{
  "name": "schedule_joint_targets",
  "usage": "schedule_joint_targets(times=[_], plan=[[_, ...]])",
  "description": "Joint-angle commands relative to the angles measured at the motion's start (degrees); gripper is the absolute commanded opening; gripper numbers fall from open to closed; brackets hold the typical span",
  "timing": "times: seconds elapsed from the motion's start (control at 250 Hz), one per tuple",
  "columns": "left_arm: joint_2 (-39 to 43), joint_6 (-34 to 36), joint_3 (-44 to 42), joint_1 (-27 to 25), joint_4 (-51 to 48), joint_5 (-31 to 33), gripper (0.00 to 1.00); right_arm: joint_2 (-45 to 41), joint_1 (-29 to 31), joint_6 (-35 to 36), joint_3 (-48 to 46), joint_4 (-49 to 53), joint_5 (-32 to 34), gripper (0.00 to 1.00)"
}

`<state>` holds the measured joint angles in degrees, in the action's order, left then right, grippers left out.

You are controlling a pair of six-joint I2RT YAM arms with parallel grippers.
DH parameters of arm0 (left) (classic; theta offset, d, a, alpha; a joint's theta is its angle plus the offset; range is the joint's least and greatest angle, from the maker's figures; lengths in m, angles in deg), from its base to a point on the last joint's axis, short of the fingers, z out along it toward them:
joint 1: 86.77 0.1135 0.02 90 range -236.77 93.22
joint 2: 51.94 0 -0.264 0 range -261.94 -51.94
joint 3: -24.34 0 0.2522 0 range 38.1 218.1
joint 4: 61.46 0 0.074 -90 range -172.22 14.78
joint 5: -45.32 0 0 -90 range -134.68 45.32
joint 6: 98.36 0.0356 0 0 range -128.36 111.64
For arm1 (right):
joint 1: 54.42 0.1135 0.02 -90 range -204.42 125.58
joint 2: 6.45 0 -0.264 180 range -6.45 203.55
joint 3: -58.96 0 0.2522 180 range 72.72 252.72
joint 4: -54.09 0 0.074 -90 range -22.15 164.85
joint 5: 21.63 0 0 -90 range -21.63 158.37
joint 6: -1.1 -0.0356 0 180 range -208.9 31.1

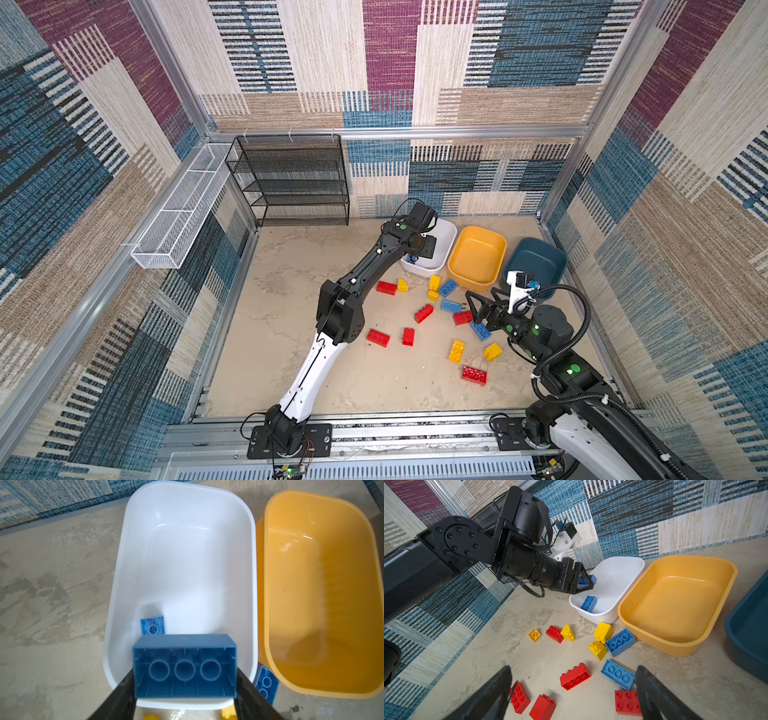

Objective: Sort the legos into containers by color
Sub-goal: 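Lift the blue brick with the left gripper and drop it into the white tub, then withdraw the left arm while the right gripper grasps a long blue brick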

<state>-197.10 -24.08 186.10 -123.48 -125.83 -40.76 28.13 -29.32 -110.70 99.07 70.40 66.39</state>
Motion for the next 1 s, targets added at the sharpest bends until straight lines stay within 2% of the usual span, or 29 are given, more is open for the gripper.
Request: schedule_joint_targets(times=[0.0,0.092,0.312,0.448,0.576,0.712,0.8,0.9,0.996], plan=[[0.0,-1.1,-0.7,0.4,0.1,-1.5,0.64,-0.3,0.0,-0.5,-0.2,-0.3,-0.2,0.93],[0.0,-1.0,-1.4,0.5,0.7,-2.4,0.64,-0.2,0.0,-0.5,-0.3,-0.3,-0.3,0.93],[0.7,-0.8,-1.4,0.5,-0.3,-2.6,0.82,0.4,0.0,-1.2,0.1,0.9,-0.1,0.92],[4.1,0.1,-2.7,0.5,-0.9,-1.3,0.87,1.8,0.0,-1.5,1.1,2.8,0.1,0.90],[9.8,0.6,-7.3,0.5,-0.6,-0.8,0.90,4.7,0.0,-2.0,2.9,6.0,1.5,0.86],[19.0,0.4,-17.1,0.5,1.3,-1.5,0.90,9.1,0.1,-2.6,5.0,10.3,4.0,0.82],[27.2,-0.5,-27.3,0.5,5.0,-2.3,0.89,10.6,0.1,-3.2,4.8,11.3,5.4,0.79],[38.1,-1.9,-41.2,0.5,11.2,-3.1,0.87,12.5,0.2,-3.6,4.0,11.7,8.0,0.72],[48.2,-3.3,-53.2,0.5,15.9,-3.4,0.86,16.0,0.6,-3.9,3.3,11.0,9.4,0.62]])
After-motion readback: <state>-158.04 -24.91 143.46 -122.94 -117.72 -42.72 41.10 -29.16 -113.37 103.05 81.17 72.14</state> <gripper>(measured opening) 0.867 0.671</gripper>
